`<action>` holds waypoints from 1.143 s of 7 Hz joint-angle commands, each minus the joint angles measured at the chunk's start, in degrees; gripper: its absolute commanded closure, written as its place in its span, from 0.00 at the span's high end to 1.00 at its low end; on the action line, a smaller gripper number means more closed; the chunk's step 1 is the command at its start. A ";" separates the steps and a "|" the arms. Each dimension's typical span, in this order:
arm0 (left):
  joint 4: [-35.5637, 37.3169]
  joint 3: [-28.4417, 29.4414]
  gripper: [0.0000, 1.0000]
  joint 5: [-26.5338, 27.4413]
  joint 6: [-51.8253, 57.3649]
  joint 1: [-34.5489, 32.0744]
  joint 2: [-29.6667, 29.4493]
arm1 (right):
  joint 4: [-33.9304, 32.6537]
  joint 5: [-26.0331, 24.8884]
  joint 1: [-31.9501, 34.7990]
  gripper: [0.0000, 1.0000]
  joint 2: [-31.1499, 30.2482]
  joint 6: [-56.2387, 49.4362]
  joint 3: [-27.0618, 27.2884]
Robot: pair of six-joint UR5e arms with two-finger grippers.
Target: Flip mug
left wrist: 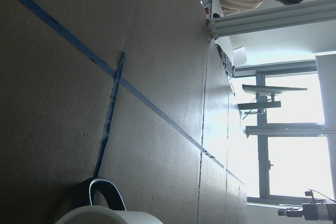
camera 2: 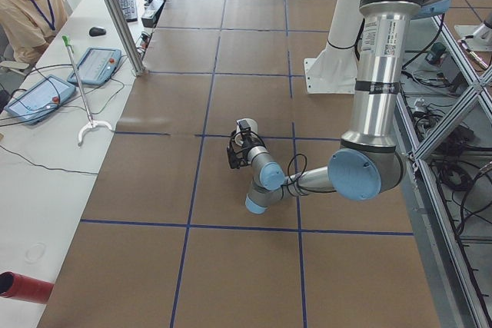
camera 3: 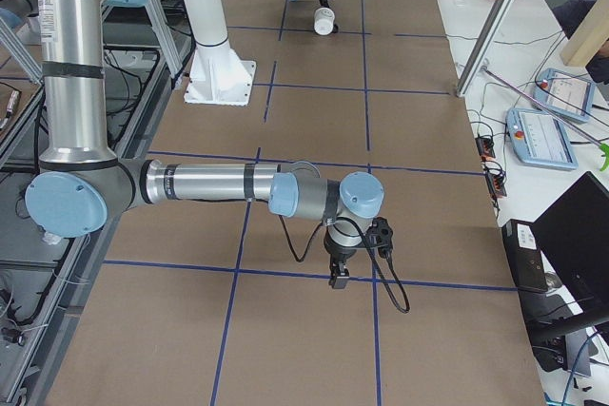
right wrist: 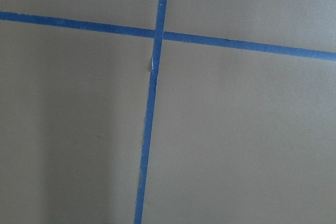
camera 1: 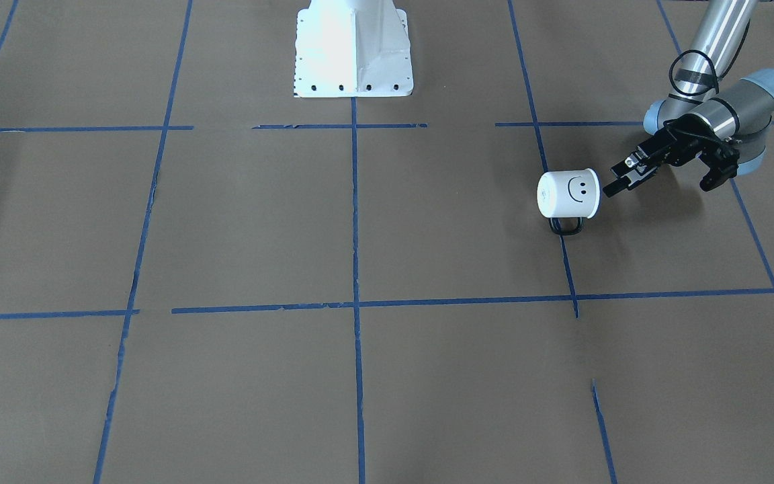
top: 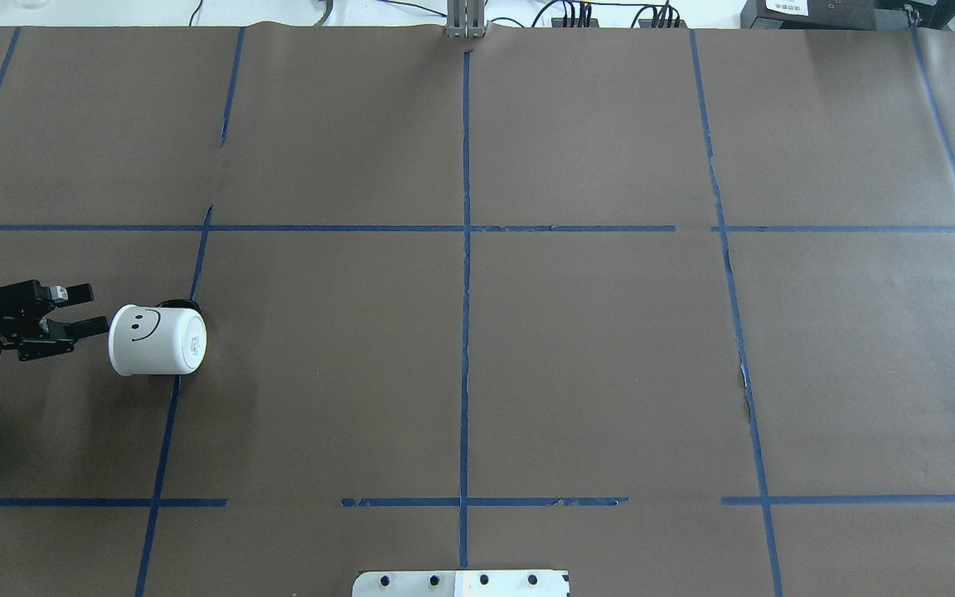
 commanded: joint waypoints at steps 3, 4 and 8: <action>-0.21 1.21 0.97 0.92 -0.32 2.37 -2.72 | 0.02 0.00 0.00 1.00 0.00 0.00 0.00; -0.03 1.30 0.96 0.83 -0.23 2.63 -3.33 | -0.07 0.00 0.00 1.00 0.00 0.00 0.00; 1.81 1.39 0.82 0.83 0.12 3.60 -4.92 | -0.07 0.00 0.00 1.00 0.00 0.00 0.00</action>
